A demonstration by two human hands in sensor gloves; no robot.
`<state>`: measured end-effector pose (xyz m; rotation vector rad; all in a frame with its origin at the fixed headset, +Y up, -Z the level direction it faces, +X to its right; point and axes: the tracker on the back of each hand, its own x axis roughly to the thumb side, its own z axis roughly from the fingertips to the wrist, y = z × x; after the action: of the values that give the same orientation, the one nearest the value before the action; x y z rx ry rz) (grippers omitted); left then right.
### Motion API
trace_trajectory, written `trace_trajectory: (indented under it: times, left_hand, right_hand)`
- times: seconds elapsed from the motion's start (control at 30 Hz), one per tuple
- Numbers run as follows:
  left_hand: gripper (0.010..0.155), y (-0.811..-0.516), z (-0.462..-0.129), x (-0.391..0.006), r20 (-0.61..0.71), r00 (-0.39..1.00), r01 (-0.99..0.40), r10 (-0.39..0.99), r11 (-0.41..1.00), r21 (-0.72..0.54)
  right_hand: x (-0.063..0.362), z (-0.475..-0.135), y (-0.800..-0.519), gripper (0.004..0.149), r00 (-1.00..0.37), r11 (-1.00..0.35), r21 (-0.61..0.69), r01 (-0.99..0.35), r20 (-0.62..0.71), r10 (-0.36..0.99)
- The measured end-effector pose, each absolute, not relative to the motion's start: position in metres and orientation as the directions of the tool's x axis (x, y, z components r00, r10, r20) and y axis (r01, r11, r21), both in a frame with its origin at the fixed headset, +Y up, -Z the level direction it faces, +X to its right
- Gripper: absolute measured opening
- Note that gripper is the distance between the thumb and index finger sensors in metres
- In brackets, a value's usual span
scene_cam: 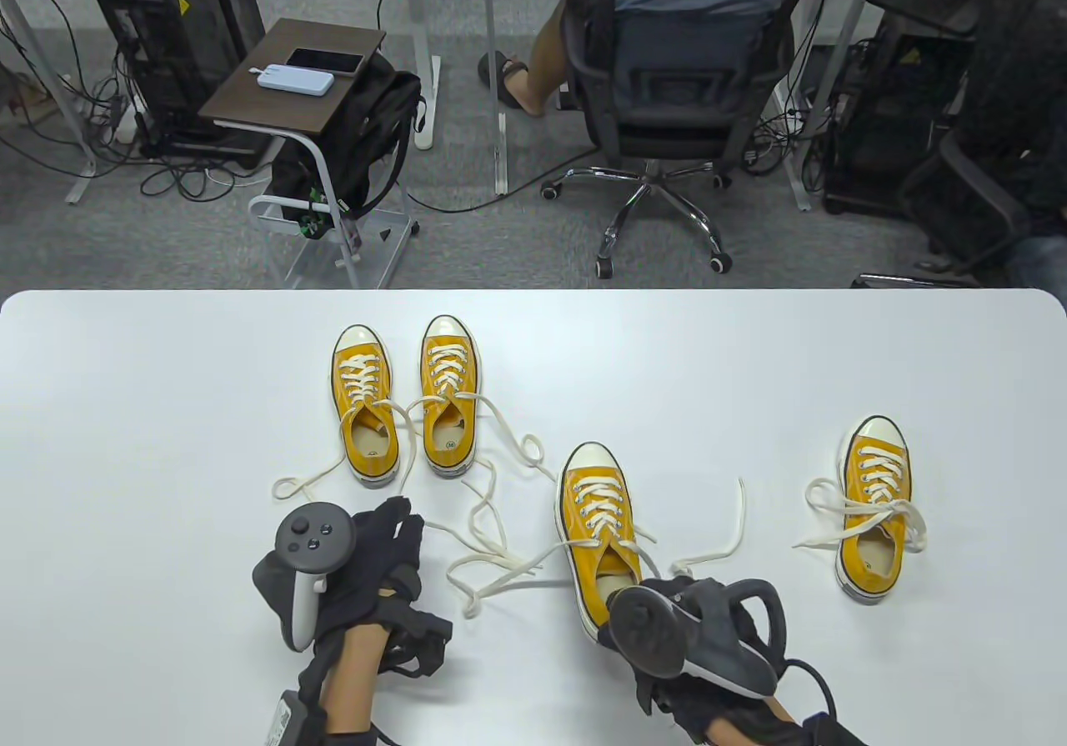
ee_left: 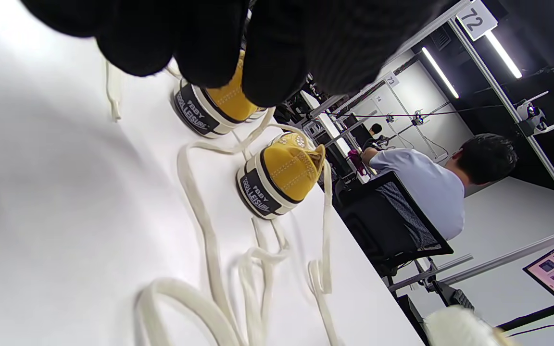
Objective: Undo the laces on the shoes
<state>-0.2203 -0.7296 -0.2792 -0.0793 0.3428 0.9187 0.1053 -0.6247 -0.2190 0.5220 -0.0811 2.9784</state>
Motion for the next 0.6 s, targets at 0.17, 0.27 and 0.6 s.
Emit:
trace_trajectory:
  times: [0.17, 0.27, 0.6]
  left_hand:
    - [0.058, -0.73, -0.279, -0.222, -0.323, 0.547, -0.795, 0.772, 0.6, 0.086]
    - [0.058, -0.729, -0.278, -0.223, -0.323, 0.54, -0.8, 0.777, 0.594, 0.09]
    - [0.058, -0.728, -0.278, -0.226, -0.323, 0.526, -0.809, 0.787, 0.58, 0.097]
  right_hand:
    - [0.121, -0.251, -0.601, 0.04, -0.946, -0.961, -0.133, -0.243, 0.253, 0.204]
    - [0.126, -0.276, -0.597, 0.04, -0.95, -0.95, -0.154, -0.272, 0.201, 0.24]
    - [0.107, -0.37, -0.611, 0.04, -0.978, -0.961, -0.183, -0.209, 0.057, 0.202]
